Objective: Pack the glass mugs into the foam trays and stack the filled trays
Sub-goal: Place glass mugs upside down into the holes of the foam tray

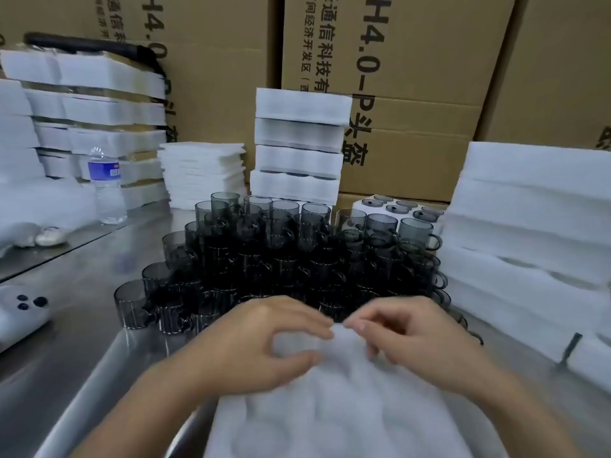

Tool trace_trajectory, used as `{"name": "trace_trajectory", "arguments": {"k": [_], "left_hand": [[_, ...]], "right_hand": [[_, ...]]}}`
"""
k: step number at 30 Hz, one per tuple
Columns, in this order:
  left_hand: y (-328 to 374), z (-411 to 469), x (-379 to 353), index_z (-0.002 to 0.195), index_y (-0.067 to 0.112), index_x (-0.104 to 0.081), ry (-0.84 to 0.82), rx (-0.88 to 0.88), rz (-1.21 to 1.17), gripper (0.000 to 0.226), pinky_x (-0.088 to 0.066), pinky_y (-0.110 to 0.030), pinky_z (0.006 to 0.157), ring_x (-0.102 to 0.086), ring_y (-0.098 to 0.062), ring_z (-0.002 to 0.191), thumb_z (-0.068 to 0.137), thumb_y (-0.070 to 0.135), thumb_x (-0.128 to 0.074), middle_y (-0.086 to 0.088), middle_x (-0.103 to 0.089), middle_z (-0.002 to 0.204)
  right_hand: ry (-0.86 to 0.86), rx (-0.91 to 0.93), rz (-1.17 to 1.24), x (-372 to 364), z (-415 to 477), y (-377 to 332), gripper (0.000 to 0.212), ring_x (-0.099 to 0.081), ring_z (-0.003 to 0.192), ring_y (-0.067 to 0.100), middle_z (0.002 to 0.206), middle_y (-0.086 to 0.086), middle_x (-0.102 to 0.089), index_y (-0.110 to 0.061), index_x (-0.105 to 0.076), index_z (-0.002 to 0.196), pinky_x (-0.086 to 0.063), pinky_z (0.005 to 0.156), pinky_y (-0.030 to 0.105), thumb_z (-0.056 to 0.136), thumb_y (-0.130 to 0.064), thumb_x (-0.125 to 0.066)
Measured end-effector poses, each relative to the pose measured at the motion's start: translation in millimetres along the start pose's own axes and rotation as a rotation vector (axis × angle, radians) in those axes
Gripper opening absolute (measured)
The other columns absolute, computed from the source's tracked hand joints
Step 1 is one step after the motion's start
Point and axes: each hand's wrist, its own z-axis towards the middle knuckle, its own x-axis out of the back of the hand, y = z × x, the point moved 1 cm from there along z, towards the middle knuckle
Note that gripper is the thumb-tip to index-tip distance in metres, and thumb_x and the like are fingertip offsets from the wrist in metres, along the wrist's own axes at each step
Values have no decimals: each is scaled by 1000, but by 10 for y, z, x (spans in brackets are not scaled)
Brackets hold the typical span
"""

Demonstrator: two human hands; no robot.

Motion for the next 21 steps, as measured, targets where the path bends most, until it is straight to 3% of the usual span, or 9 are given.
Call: {"name": "trace_trajectory", "arguments": {"k": [3,6,8,11,17,21], "left_hand": [[-130,232,-78,130,41,-54,-267,147,146,42,-29,-15,106,-40,12,121,89,37,-62,24,-48,137],[-222,284,-117,125,51,-54,-372,277,29,39,-44,-15,87,-54,21,90,88,40,-62,23,-57,127],[-263,269,-131,117,54,-57,-352,293,-91,35,-45,-9,68,-57,22,72,86,38,-64,25,-63,115],[-309,268,-162,114,53,-60,-296,287,-149,34,-42,-3,59,-58,21,68,85,36,-66,26,-65,110],[-373,199,-189,114,55,-60,-260,267,-119,32,-45,-5,69,-59,20,77,84,42,-64,32,-63,110],[-423,182,-205,104,46,-68,-125,269,-88,22,-45,-10,78,-58,17,90,85,37,-64,39,-64,95]], "right_hand": [[17,-40,-94,-86,136,136,12,-42,48,3,53,-9,-54,-24,-74,83,-35,50,18,90,-23,-64],[29,-38,-185,-160,156,258,10,-39,49,1,52,-13,-49,-29,-73,82,-31,49,17,87,-30,-65],[44,-21,-225,-160,153,302,9,-40,51,1,54,-13,-51,-33,-72,82,-32,49,19,86,-33,-65],[54,5,-248,-164,174,348,7,-41,50,1,55,-12,-51,-38,-71,83,-32,50,20,85,-36,-65],[41,37,-282,-174,168,333,9,-39,51,2,55,-11,-48,-37,-70,81,-30,50,18,86,-30,-65],[57,42,-296,-190,162,312,9,-39,51,3,54,-10,-47,-33,-71,79,-30,51,18,86,-29,-66]]}}
